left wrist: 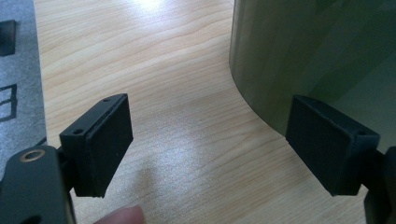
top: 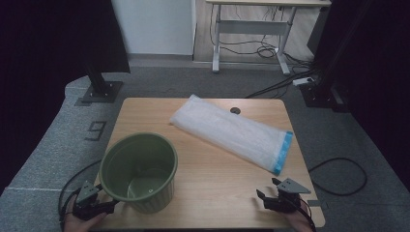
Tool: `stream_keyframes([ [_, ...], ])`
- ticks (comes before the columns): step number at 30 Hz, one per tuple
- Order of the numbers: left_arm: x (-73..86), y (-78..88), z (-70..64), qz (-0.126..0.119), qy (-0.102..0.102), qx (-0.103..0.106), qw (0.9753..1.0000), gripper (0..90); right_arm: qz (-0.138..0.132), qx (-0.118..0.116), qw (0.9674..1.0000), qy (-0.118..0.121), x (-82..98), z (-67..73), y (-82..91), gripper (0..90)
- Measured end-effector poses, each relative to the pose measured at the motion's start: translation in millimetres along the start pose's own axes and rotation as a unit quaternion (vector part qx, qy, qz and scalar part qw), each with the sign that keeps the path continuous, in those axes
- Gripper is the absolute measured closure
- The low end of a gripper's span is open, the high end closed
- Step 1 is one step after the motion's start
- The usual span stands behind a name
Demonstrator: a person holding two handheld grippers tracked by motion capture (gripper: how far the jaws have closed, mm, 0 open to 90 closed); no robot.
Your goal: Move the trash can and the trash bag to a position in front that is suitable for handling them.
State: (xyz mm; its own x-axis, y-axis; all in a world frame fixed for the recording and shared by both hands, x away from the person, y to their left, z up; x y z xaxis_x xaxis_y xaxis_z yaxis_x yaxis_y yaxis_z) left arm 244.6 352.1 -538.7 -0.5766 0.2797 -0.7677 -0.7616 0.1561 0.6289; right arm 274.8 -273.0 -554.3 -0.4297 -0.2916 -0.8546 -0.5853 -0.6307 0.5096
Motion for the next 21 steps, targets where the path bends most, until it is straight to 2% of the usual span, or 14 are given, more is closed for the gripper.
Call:
stream_keyframes([
  [8, -0.8, 2.4, 3.3, -0.013, -0.005, 0.008, 0.9999, 14.4, -0.016, 0.013, 0.9997, -0.01, 2.1, -5.1, 9.6, 19.8],
  [12, -1.1, 1.0, 3.1, -0.006, -0.007, 0.005, 0.9999, 14.4, -0.018, 0.015, 0.9997, -0.012, 3.1, -6.8, 11.4, 20.1],
  [15, -2.1, 2.2, 0.8, -0.007, -0.013, 0.012, 0.9998, 14.3, -0.013, 0.011, 0.9997, -0.016, 4.2, -8.2, 10.3, 20.6],
  [18, -3.5, 6.5, -2.7, -0.012, -0.029, 0.022, 0.9993, 14.2, -0.01, 0.01, 0.9998, -0.015, 4.5, -8.2, 9.2, 20.6],
  [19, -3.3, 10.0, -3.8, -0.016, -0.037, 0.031, 0.9987, 14.2, -0.009, 0.009, 0.9998, -0.014, 4.3, -8.0, 8.9, 20.6],
  [20, -3.3, 10.0, -3.8, -0.016, -0.037, 0.031, 0.9987, 14.2, -0.009, 0.009, 0.9998, -0.014, 4.3, -8.0, 8.9, 20.6],
  [21, -2.9, 12.5, -4.2, -0.02, -0.04, 0.043, 0.9981, 14.2, -0.009, 0.009, 0.9998, -0.015, 4.2, -7.9, 8.8, 20.6],
])
Point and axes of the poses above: each handheld gripper's, and its own axes: y roughly backward along the jaws, x roughly out of its underside, z roughly to its left, the point moved 1 cm from there along -y, roughly forward along the jaws, and after that the axes turned 12 degrees about -x, right-handed, at the moved point
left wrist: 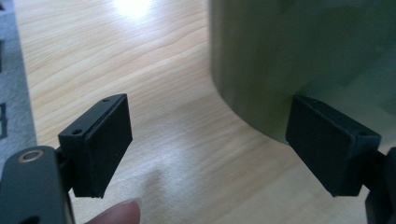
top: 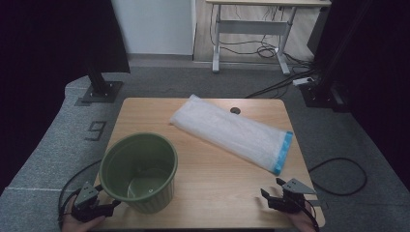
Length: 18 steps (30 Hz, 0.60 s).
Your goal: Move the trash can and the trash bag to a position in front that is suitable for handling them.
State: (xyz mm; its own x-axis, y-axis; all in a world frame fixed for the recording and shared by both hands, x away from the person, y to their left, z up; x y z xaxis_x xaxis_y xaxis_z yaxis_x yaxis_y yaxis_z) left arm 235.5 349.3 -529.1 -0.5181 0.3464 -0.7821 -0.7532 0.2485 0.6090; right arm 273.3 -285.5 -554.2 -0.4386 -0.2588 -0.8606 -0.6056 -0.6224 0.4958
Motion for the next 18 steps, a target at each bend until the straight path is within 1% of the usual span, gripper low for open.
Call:
stream_keyframes([
  [2, 0.2, 6.1, -0.1, -0.003, -0.008, 0.021, 0.9997, 14.8, 0.005, 0.0, 1.0, -0.001, -0.5, 0.6, -1.0, 20.8],
  [3, -0.5, 11.7, -2.4, -0.006, -0.019, 0.045, 0.9988, 14.9, 0.007, 0.0, 1.0, -0.001, -0.7, 1.2, -1.4, 20.8],
  [4, -0.5, 11.7, -2.4, -0.006, -0.019, 0.045, 0.9988, 15.3, 0.009, -0.001, 1.0, 0.001, -0.8, 1.6, -1.7, 20.8],
  [5, -1.7, 15.4, -5.3, -0.011, -0.027, 0.061, 0.9977, 15.3, 0.009, -0.001, 1.0, 0.001, -0.8, 1.6, -1.7, 20.8],
  [6, -5.3, 18.6, -10.8, -0.019, -0.038, 0.081, 0.9958, 15.8, 0.011, -0.001, 0.9999, 0.002, -1.0, 2.3, -2.3, 20.8],
  [7, -5.3, 18.6, -10.8, -0.019, -0.038, 0.081, 0.9958, 15.8, 0.011, -0.001, 0.9999, 0.002, -1.0, 2.3, -2.3, 20.8],
  [8, -12.2, 18.9, -18.9, -0.026, -0.049, 0.092, 0.9942, 15.8, 0.013, -0.001, 0.9999, 0.001, -0.6, 2.0, -2.9, 20.9],
  [9, -12.2, 18.9, -18.9, -0.026, -0.049, 0.092, 0.9942, 15.8, 0.013, -0.001, 0.9999, 0.001, -0.6, 2.0, -2.9, 20.9],
  [10, -17.3, 18.5, -23.5, -0.027, -0.057, 0.099, 0.9931, 15.8, 0.014, -0.001, 0.9999, 0.0, -0.5, 1.8, -3.0, 20.9],
  [11, -24.0, 18.1, -29.9, -0.028, -0.068, 0.101, 0.9922, 13.5, 0.017, -0.001, 0.9999, -0.001, -0.4, 1.6, -3.3, 20.9],
  [12, -24.0, 18.1, -29.9, -0.028, -0.068, 0.101, 0.9922, 14.8, 0.017, -0.001, 0.9999, -0.001, -0.4, 1.6, -3.3, 20.9],
  [13, -27.6, 17.7, -33.1, -0.033, -0.071, 0.104, 0.9915, 14.6, 0.015, -0.003, 0.9999, -0.003, -1.2, 1.5, -3.3, 20.9],
  [14, -27.6, 17.7, -33.1, -0.033, -0.071, 0.104, 0.9915, 14.7, 0.015, -0.003, 0.9999, -0.003, -1.2, 1.5, -3.3, 20.9],
  [15, -29.4, 16.9, -34.9, -0.036, -0.071, 0.109, 0.9908, 14.7, 0.013, -0.003, 0.9999, -0.004, -1.5, 1.4, -3.7, 20.9],
  [16, -31.9, 14.1, -37.8, -0.038, -0.072, 0.113, 0.9902, 14.8, 0.011, -0.012, 0.9999, -0.003, -1.0, 1.0, -4.5, 20.9],
  [18, -34.2, 11.0, -39.9, -0.039, -0.073, 0.115, 0.99, 14.8, 0.011, -0.016, 0.9998, -0.002, -1.0, 1.1, -4.3, 20.9],
])
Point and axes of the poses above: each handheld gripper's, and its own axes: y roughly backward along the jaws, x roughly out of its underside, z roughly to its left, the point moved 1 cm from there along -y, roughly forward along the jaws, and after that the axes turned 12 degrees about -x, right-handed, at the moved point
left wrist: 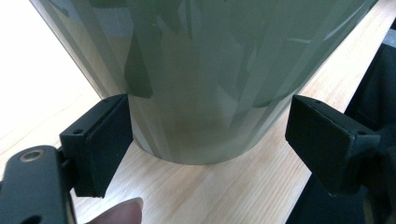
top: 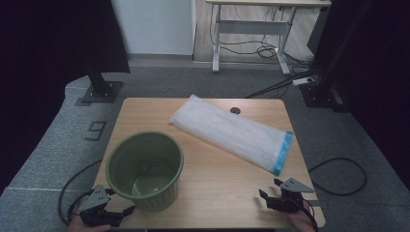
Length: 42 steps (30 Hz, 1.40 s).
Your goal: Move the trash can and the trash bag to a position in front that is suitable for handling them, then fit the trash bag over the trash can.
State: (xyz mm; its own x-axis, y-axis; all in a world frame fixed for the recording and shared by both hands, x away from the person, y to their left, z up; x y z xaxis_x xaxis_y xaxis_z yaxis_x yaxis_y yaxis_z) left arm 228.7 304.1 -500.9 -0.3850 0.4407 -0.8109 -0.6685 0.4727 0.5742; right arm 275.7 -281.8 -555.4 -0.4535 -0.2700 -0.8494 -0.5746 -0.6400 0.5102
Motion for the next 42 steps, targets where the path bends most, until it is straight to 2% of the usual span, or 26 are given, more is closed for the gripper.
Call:
stream_keyframes([
  [2, -4.5, -7.4, -2.2, 0.002, -0.003, 0.003, 1.0, 15.1, -0.008, -0.008, 0.9999, 0.005, -0.1, -0.1, 2.5, 20.9],
  [5, -14.2, -19.7, -5.5, 0.008, -0.011, 0.004, 0.9999, 15.1, -0.01, -0.009, 0.9999, 0.007, -0.9, -0.7, 4.0, 20.9],
  [6, -21.9, -30.4, -8.4, 0.005, -0.016, 0.006, 0.9998, 14.9, -0.014, -0.007, 0.9999, 0.006, -2.4, -0.6, 5.5, 21.0],
  [7, -21.9, -30.4, -8.4, 0.005, -0.016, 0.006, 0.9998, 15.1, -0.014, -0.007, 0.9999, 0.006, -2.4, -0.6, 5.5, 21.0],
  [8, -30.6, -42.6, -13.5, 0.005, -0.023, 0.005, 0.9997, 15.4, -0.019, -0.01, 0.9997, 0.008, -3.0, 0.1, 6.2, 21.3],
  [9, -30.6, -42.6, -13.5, 0.005, -0.023, 0.005, 0.9997, 15.4, -0.022, -0.011, 0.9996, 0.011, -3.3, 0.6, 6.2, 21.4],
  [12, -45.5, -62.1, -22.1, 0.007, -0.031, 0.005, 0.9995, 15.4, -0.029, -0.013, 0.9994, 0.016, -5.3, 2.1, 4.3, 21.6],
  [17, -54.5, -74.4, -29.6, 0.005, -0.04, 0.005, 0.9992, 16.0, -0.019, -0.02, 0.9992, 0.029, -4.0, 6.5, 1.7, 21.7],
  [18, -59.9, -81.0, -34.2, 0.005, -0.043, 0.008, 0.999, 16.0, -0.017, -0.02, 0.9991, 0.032, -3.9, 7.3, 1.4, 21.7],
  [27, -77.9, -107.2, -47.1, 0.008, -0.042, 0.017, 0.9989, 15.6, -0.014, -0.021, 0.9991, 0.034, -3.8, 7.9, 1.0, 21.9],
  [30, -82.1, -116.2, -53.6, 0.015, -0.057, 0.01, 0.9982, 15.8, -0.011, -0.021, 0.9991, 0.036, -2.9, 8.0, 0.2, 22.2],
  [33, -83.5, -119.0, -55.7, 0.019, -0.062, 0.006, 0.9979, 15.8, -0.01, -0.021, 0.9991, 0.035, -2.6, 8.5, -0.6, 22.2],
  [35, -82.0, -117.7, -52.4, 0.03, -0.048, -0.008, 0.9984, 14.6, -0.008, -0.021, 0.9991, 0.036, -2.1, 9.3, -1.6, 22.2],
  [36, -78.2, -115.1, -49.5, 0.029, -0.039, -0.025, 0.9985, 14.9, -0.006, -0.016, 0.9988, 0.045, -1.7, 11.4, -2.4, 22.4],
  [39, -72.7, -111.1, -46.9, 0.032, -0.034, -0.031, 0.9984, 14.8, -0.007, -0.014, 0.9985, 0.053, -1.9, 13.3, -2.8, 22.4],
  [41, -67.8, -107.7, -45.8, 0.036, -0.034, -0.042, 0.9979, 14.8, -0.009, -0.004, 0.998, 0.062, -3.5, 15.7, -3.4, 22.4],
  [42, -63.8, -104.9, -44.9, 0.04, -0.033, -0.044, 0.9977, 14.8, -0.008, 0.013, 0.9971, 0.074, -5.3, 17.6, -4.2, 22.4],
])
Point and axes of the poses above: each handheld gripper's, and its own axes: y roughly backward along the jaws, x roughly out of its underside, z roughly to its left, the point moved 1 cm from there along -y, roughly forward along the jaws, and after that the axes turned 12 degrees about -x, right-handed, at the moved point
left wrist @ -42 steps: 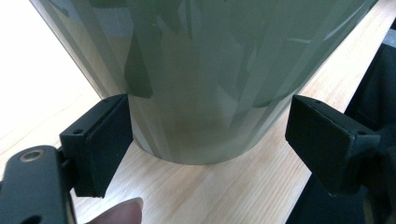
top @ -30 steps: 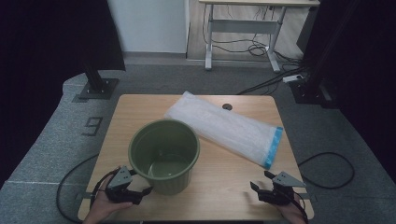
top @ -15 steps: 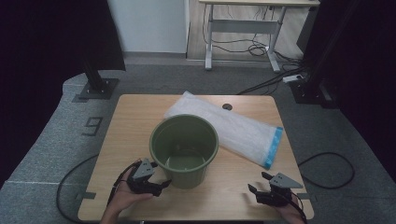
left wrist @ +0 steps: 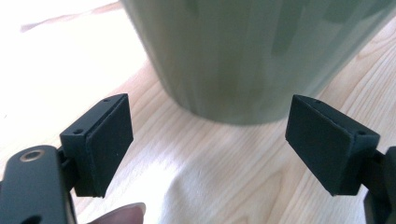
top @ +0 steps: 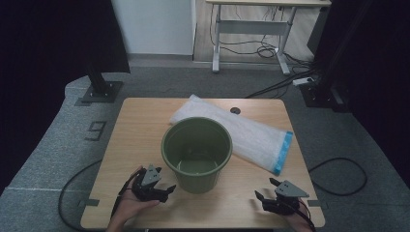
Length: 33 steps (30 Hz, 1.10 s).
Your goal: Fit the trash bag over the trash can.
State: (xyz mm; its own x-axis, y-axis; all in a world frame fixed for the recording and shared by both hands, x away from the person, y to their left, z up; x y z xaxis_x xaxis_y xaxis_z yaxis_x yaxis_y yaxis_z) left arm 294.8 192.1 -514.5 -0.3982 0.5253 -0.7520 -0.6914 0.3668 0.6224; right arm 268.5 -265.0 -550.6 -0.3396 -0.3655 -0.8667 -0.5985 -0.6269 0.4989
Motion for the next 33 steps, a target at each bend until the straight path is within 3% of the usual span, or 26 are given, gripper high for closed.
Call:
stream_keyframes([
  [5, 5.9, 0.3, 3.3, 0.008, 0.005, -0.005, 0.9999, 14.8, 0.018, 0.042, 0.9989, 0.01, 0.3, 2.6, -1.9, 22.4],
  [11, 15.6, 3.9, 13.8, 0.012, 0.024, -0.035, 0.999, 14.4, 0.025, 0.04, 0.9988, 0.013, -16.5, 3.0, -17.8, 22.8],
  [13, 22.4, 5.9, 19.3, 0.015, 0.032, -0.037, 0.9987, 14.6, 0.026, 0.038, 0.9989, 0.008, -28.7, 0.2, -30.6, 23.3],
  [14, 26.2, 6.6, 23.3, 0.019, 0.036, -0.038, 0.9984, 14.6, 0.021, 0.034, 0.9991, -0.01, -43.2, -5.5, -46.2, 24.0],
  [16, 29.0, 6.9, 27.2, 0.022, 0.038, -0.042, 0.9982, 14.6, 0.021, 0.032, 0.9992, -0.015, -48.7, -7.8, -52.6, 24.9],
  [18, 32.5, 5.6, 32.8, 0.021, 0.055, -0.039, 0.9975, 14.9, 0.022, 0.008, 0.9991, -0.035, -68.0, -18.4, -82.7, 26.1],
  [19, 32.5, 5.6, 32.8, 0.021, 0.055, -0.039, 0.9975, 14.8, 0.025, 0.011, 0.9988, -0.04, -71.7, -22.1, -91.5, 26.9],
  [20, 33.3, 4.6, 34.0, 0.021, 0.061, -0.041, 0.9971, 14.8, 0.025, 0.011, 0.9988, -0.04, -71.7, -22.1, -91.5, 26.9],
  [23, 36.2, 1.1, 35.8, 0.027, 0.063, -0.046, 0.9966, 14.9, 0.036, 0.026, 0.9974, -0.057, -78.9, -33.3, -114.3, 30.0],
  [27, 39.5, -2.4, 36.8, 0.031, 0.064, -0.035, 0.9969, 14.9, 0.038, 0.026, 0.9958, -0.078, -84.7, -43.0, -136.2, 36.6],
  [33, 39.8, -4.3, 38.0, 0.036, 0.065, -0.033, 0.9967, 14.8, 0.077, 0.046, 0.9932, -0.074, -83.8, -48.4, -151.0, 54.6],
])
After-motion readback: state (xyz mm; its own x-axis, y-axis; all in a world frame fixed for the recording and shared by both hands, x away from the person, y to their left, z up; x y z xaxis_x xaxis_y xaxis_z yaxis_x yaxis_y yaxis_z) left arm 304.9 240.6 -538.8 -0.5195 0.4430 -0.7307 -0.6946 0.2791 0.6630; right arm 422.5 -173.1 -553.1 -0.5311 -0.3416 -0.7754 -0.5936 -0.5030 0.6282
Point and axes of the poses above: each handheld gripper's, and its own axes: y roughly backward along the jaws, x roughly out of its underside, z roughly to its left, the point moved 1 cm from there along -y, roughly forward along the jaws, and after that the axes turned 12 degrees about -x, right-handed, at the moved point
